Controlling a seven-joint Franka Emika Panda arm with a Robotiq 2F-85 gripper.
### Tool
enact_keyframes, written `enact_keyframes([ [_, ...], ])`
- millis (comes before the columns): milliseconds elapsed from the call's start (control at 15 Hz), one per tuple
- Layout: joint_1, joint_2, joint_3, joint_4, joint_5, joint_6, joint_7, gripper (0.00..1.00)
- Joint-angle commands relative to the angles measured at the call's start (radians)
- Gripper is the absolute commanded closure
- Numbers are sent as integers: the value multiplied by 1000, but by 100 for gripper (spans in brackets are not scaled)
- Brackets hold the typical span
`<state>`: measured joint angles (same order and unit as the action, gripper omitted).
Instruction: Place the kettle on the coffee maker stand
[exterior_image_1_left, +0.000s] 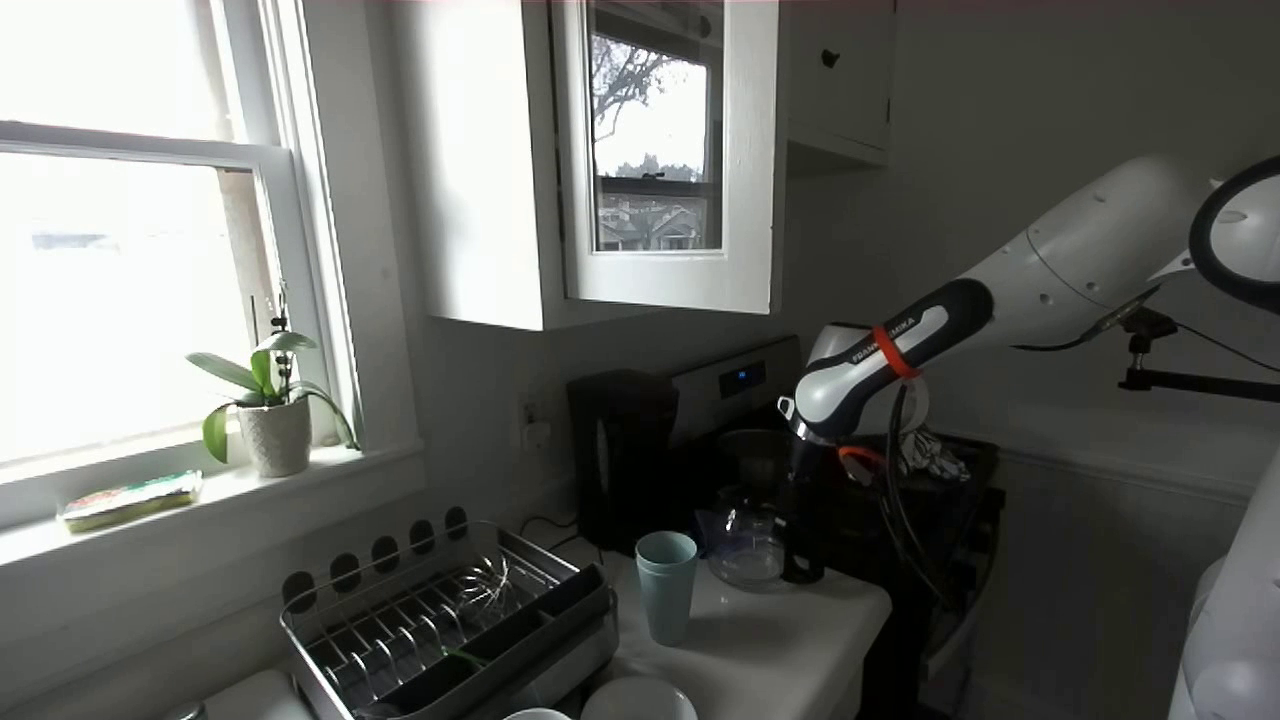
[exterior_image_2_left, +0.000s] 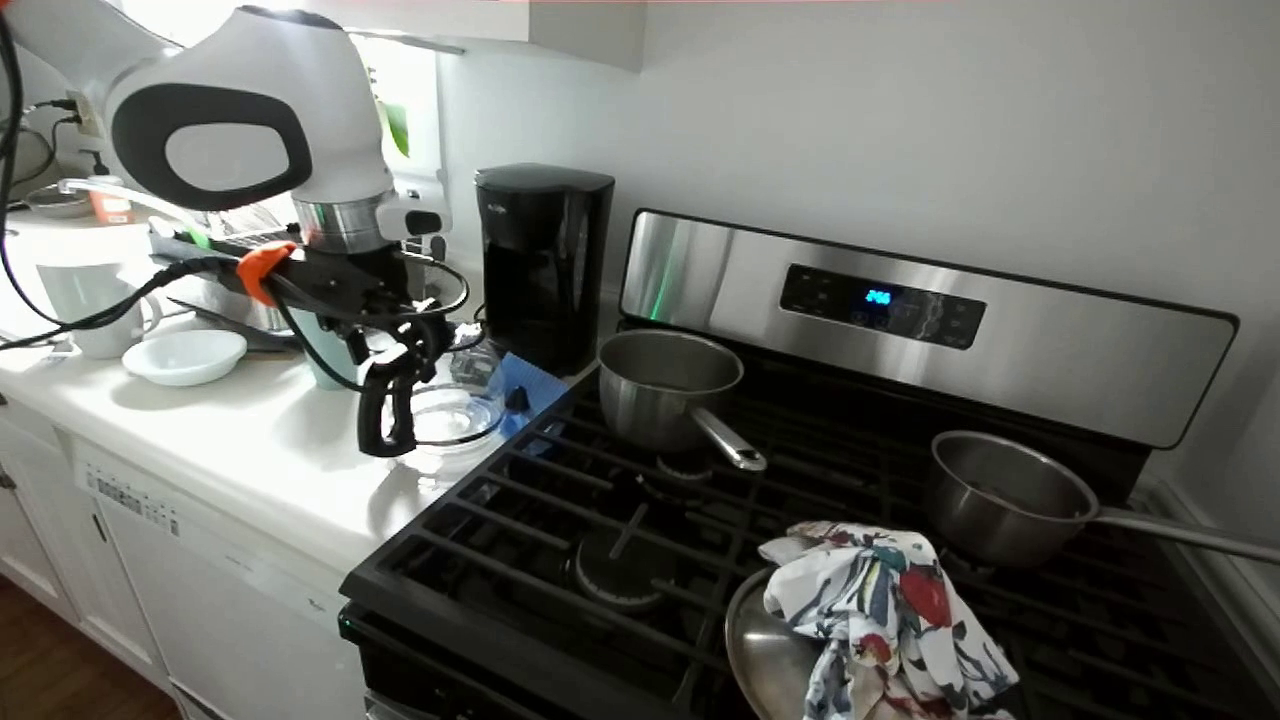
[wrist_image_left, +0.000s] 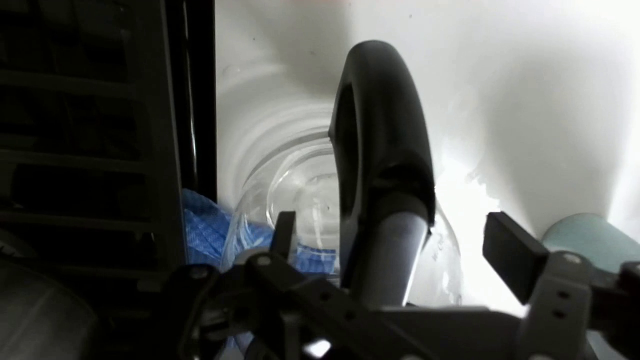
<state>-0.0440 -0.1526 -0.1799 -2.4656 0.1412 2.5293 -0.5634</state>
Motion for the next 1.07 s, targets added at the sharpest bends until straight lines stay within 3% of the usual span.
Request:
enact_keyframes([
  [0,-5,6,19,33,-39,-45,31,29],
  [67,-5,8,22,38,-42,-53,28,30],
  [533,-20,31,31,73,-146,-146,85,81],
  [600,-21,33,32,79,-160,-156,104,36],
  [733,-20,37,34,84,-179,-174,128,34],
  [933,-17,41,36,88,-180,-178,133,15],
  [1000,-16,41,36,87,-175,-175,126,12],
])
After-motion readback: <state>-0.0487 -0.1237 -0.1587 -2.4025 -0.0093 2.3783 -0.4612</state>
